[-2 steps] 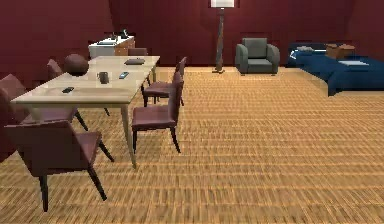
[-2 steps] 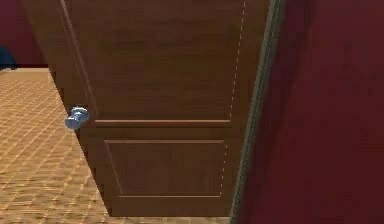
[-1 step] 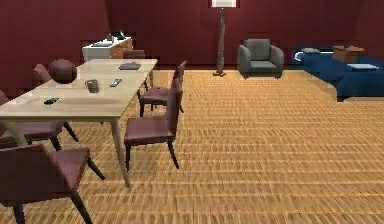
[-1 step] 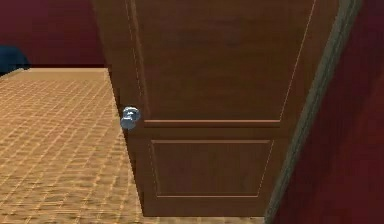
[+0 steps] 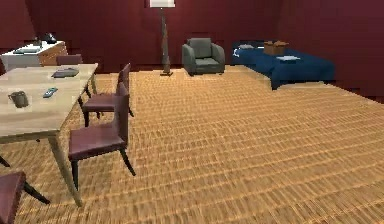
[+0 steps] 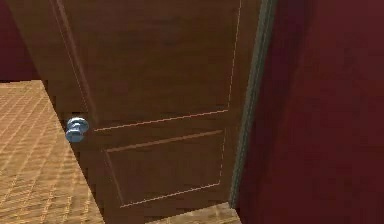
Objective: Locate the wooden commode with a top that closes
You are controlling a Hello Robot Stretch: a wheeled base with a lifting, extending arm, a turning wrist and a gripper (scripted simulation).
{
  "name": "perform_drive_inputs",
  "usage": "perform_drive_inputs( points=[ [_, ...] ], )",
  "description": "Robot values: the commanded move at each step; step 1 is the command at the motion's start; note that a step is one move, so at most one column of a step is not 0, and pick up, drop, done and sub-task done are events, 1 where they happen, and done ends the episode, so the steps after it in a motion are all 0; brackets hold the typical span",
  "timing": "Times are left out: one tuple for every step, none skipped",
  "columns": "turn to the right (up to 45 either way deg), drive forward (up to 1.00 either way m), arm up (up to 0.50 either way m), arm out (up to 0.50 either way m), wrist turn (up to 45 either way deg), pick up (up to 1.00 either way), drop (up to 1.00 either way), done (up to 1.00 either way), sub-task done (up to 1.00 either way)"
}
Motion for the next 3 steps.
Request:
perform_drive_inputs(
  points=[
    [0.0,0.95,0.0,0.0,0.0,0.0,0.0,0.0,0.0],
    [42.0,0.0,0.0,0.0,0.0,0.0,0.0,0.0,0.0],
    [0.0,0.05,0.0,0.0,0.0,0.0,0.0,0.0,0.0]
  ],
)
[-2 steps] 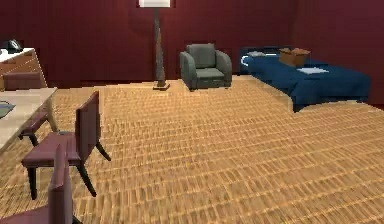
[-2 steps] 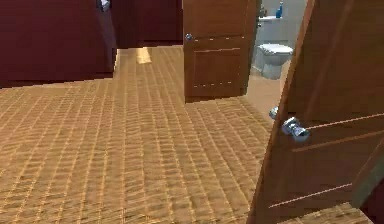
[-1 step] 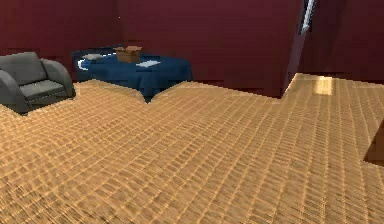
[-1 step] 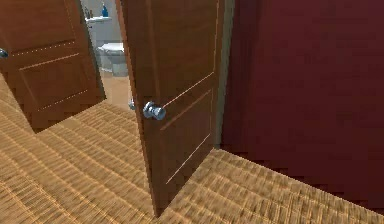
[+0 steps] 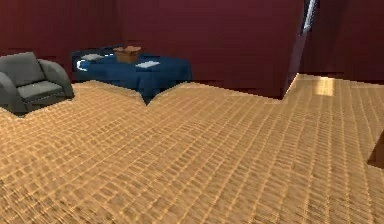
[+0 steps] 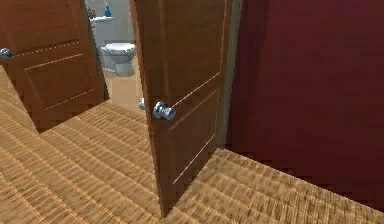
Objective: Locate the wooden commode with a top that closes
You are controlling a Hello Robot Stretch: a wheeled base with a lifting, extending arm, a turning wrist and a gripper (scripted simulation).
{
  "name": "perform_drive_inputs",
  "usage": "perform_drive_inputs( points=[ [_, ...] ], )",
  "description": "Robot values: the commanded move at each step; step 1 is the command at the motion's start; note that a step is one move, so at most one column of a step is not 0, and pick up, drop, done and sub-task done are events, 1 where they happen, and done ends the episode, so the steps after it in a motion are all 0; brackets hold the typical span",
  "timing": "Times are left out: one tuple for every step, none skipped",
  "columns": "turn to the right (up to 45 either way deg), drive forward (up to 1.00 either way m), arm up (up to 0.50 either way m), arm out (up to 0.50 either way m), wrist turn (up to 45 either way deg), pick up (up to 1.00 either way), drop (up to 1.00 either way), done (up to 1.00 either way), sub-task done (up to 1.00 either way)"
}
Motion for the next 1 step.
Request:
perform_drive_inputs(
  points=[
    [45.0,0.0,0.0,0.0,0.0,0.0,0.0,0.0,0.0]
  ],
)
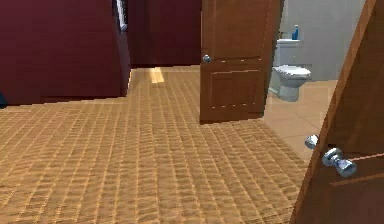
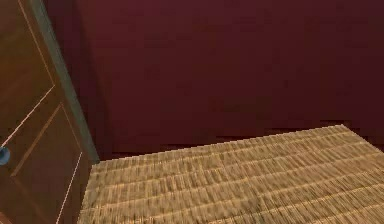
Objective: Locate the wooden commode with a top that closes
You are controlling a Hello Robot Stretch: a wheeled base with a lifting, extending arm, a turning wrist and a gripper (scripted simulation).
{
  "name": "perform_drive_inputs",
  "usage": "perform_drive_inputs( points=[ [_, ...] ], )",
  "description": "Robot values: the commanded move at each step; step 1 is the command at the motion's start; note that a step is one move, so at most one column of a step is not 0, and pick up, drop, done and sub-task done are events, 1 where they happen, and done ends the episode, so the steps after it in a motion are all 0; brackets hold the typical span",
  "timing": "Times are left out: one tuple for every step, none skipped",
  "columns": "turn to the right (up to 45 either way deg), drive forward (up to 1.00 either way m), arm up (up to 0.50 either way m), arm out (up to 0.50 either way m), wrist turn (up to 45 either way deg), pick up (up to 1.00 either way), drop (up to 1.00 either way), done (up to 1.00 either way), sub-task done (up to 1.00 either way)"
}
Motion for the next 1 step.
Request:
perform_drive_inputs(
  points=[
    [6.0,0.0,0.0,0.0,0.0,0.0,0.0,0.0,0.0]
  ],
)
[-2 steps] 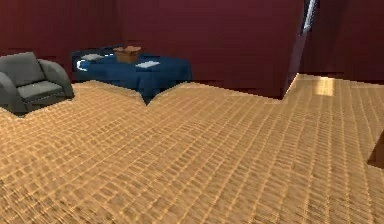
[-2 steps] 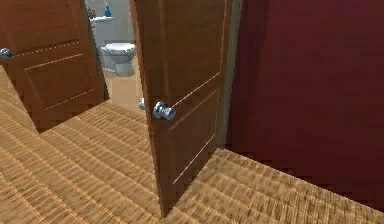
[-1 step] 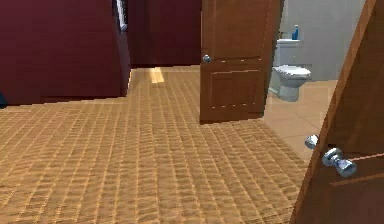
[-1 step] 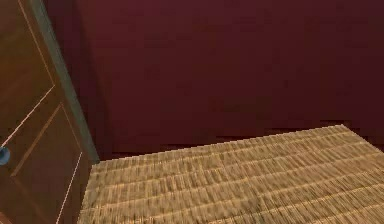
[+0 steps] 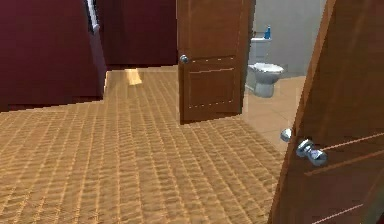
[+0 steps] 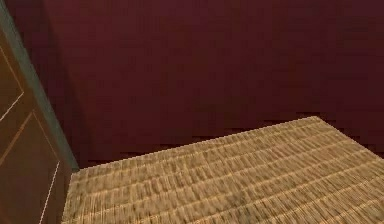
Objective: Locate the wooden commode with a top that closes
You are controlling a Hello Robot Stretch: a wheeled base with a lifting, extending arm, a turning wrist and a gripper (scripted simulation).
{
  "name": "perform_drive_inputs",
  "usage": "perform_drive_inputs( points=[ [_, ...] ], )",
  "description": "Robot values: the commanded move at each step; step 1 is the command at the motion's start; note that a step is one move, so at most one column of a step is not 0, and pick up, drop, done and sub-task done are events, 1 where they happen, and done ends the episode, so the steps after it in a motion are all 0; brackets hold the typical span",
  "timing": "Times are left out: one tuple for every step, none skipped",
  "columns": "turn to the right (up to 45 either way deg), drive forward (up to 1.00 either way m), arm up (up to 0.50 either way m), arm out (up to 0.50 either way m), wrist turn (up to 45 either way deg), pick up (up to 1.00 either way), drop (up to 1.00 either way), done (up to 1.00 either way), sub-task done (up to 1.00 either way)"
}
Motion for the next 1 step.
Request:
perform_drive_inputs(
  points=[
    [0.0,1.0,0.0,0.0,0.0,0.0,0.0,0.0,0.0]
  ],
)
